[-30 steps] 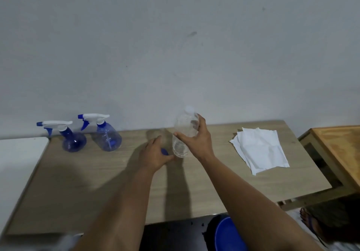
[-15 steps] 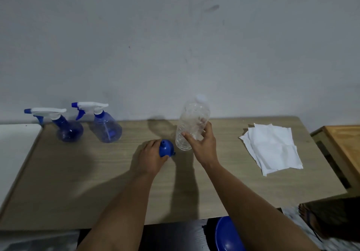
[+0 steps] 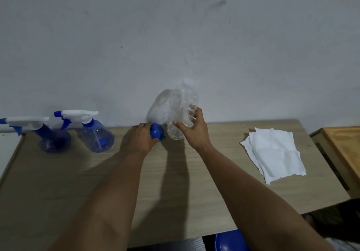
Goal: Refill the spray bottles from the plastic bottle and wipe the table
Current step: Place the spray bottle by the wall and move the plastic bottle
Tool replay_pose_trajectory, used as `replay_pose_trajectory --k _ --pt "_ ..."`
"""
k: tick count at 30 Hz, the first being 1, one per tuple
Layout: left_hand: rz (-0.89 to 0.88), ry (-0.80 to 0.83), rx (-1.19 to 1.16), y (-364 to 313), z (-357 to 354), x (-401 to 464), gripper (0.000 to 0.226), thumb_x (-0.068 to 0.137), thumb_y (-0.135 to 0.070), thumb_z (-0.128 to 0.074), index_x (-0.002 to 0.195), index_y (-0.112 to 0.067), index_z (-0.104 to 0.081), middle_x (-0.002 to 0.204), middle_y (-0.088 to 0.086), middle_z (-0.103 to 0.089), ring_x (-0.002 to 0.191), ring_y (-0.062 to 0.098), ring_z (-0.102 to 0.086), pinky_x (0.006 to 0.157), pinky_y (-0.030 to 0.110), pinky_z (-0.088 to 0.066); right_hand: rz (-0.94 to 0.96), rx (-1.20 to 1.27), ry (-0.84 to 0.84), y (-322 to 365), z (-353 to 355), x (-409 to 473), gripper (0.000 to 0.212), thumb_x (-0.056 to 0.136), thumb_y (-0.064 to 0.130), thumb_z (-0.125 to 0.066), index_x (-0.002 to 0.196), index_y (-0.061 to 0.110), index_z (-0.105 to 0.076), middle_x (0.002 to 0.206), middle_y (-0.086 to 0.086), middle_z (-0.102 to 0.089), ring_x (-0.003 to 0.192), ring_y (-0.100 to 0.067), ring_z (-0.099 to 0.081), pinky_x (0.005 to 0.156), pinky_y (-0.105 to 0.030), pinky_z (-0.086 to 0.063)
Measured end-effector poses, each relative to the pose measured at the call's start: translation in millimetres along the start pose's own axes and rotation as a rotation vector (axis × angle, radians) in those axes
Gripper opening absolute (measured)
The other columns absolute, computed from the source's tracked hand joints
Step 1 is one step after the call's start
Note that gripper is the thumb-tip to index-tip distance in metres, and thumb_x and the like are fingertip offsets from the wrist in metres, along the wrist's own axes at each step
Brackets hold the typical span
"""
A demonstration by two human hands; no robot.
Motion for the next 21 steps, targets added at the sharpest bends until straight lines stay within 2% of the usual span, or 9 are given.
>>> replay_pose_trajectory --k 3,7,9,11,14,16,21 --pt "-0.021 0.012 0.007 4.6 -5.8 1.9 0.052 0.072 -0.034 -0.078 0.119 -0.018 -0.06 0.115 0.004 -0.064 0.102 0.025 -0.06 0.083 0.037 -0.049 -0.007 0.001 -0.007 -4.2 -4.5 -1.0 0.083 0.079 0.032 -0.091 0.147 0.029 -0.043 0.134 0.01 -0.063 0.12 -0.01 -0.065 0.103 -0.041 -0.058" --pt "-0.022 0.013 -0.048 1.5 3.6 -6.5 0.065 0.072 -0.032 -0.082 0.129 -0.014 -0.057 0.122 0.007 -0.062 0.11 0.028 -0.059 0.086 0.035 -0.045 -0.03 -0.052 0.045 4.1 -3.1 -9.0 0.098 0.078 0.023 -0.092 0.156 0.025 -0.033 0.14 0.009 -0.058 0.126 -0.014 -0.06 0.105 -0.036 -0.055" --pt "-0.021 0.01 -0.042 -1.0 15.0 -19.8 0.062 0.074 -0.036 -0.081 0.128 -0.017 -0.057 0.119 0.007 -0.063 0.107 0.028 -0.06 0.079 0.032 -0.042 -0.069 -0.095 0.059 10.2 3.4 -19.1 0.109 0.077 0.021 -0.093 0.162 0.024 -0.025 0.149 0.001 -0.052 0.137 -0.022 -0.053 0.107 -0.03 -0.048" --pt "-0.033 -0.001 -0.03 -9.4 27.8 -40.4 0.058 0.077 -0.039 -0.078 0.128 -0.02 -0.058 0.118 0.006 -0.063 0.106 0.028 -0.062 0.074 0.028 -0.037 -0.125 -0.159 0.041 14.9 14.9 -34.7 0.115 0.078 0.025 -0.092 0.165 0.024 -0.018 0.162 -0.01 -0.042 0.148 -0.027 -0.042 0.113 -0.033 -0.04" --pt "-0.047 -0.009 -0.085 -28.9 38.2 -73.3 0.059 0.08 -0.041 -0.076 0.131 -0.019 -0.059 0.126 0.008 -0.062 0.111 0.031 -0.061 0.08 0.031 -0.042 -0.171 -0.236 -0.01 21.7 40.3 -64.9 0.102 0.082 0.028 -0.088 0.163 0.021 -0.027 0.162 -0.014 -0.042 0.15 -0.027 -0.041 0.118 -0.037 -0.038" --pt "-0.066 -0.004 -0.116 -43.4 36.8 -91.1 0.061 0.078 -0.043 -0.076 0.131 -0.017 -0.058 0.129 0.009 -0.061 0.114 0.032 -0.059 0.088 0.036 -0.046 -0.182 -0.292 -0.034 27.3 61.2 -86.8 0.088 0.086 0.03 -0.085 0.159 0.019 -0.037 0.157 -0.014 -0.048 0.146 -0.025 -0.045 0.117 -0.037 -0.039" --pt "-0.168 0.01 -0.144 -103.4 21.7 -120.9 0.063 0.079 -0.046 -0.073 0.135 -0.02 -0.055 0.133 0.003 -0.059 0.121 0.026 -0.056 0.093 0.041 -0.05 -0.216 -0.372 -0.073 21.8 125.6 -126.0 0.063 0.091 0.03 -0.079 0.147 0.017 -0.053 0.149 -0.011 -0.054 0.139 -0.026 -0.052 0.111 -0.034 -0.041"
Point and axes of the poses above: each hand's wrist, its own x-axis towards the middle knuckle, its own z-axis out of the back of the hand, y = z × x, the point moved 8 cm from there along x, towards the middle knuckle
